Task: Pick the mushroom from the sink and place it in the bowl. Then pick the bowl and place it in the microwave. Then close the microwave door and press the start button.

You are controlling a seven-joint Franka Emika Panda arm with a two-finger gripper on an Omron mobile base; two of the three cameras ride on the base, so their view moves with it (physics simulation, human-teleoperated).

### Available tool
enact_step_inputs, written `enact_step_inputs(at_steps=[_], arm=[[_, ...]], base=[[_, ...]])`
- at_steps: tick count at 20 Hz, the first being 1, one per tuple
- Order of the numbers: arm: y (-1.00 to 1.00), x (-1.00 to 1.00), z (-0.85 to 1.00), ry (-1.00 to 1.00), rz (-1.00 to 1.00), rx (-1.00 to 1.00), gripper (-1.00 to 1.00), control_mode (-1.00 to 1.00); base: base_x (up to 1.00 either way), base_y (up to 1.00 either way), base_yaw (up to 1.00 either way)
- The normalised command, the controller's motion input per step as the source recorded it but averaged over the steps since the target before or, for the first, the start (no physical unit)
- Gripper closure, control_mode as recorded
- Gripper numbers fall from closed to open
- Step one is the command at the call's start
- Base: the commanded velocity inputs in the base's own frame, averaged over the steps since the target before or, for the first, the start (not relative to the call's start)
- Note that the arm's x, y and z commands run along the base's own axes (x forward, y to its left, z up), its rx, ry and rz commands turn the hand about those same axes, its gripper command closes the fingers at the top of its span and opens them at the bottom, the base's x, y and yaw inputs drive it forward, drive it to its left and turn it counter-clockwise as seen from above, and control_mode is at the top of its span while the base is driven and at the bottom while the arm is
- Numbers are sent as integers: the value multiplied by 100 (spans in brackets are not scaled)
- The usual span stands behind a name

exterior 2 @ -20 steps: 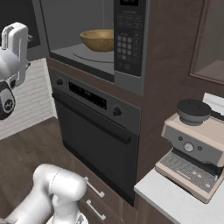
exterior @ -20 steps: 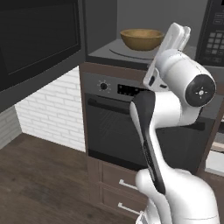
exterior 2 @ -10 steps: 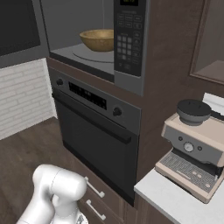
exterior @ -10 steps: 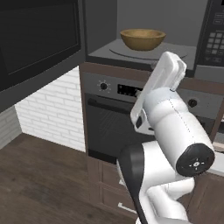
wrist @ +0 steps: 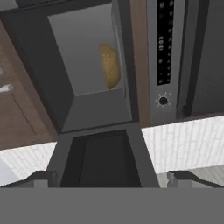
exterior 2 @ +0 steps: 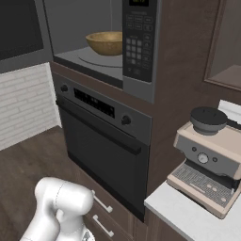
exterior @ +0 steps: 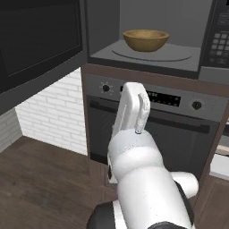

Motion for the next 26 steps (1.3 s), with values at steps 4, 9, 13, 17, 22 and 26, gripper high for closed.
enact_step_inputs(at_steps=[4, 9, 13, 17, 22, 26], arm=[[98, 11, -57, 3, 0, -12, -100, -100], [86, 47, -52, 0, -1, -14, -100, -100], [83, 39, -30, -9, -7, -16, -100, -100], [72, 34, -30, -6, -14, -2, -100, -100], [72, 20, -28, -7, -15, 0, -100, -100], [57, 39, -32, -1, -14, 0, -100, -100]], base=[[0, 0, 0], [0, 0, 0], [0, 0, 0], [0, 0, 0], [0, 0, 0], [0, 0, 0]])
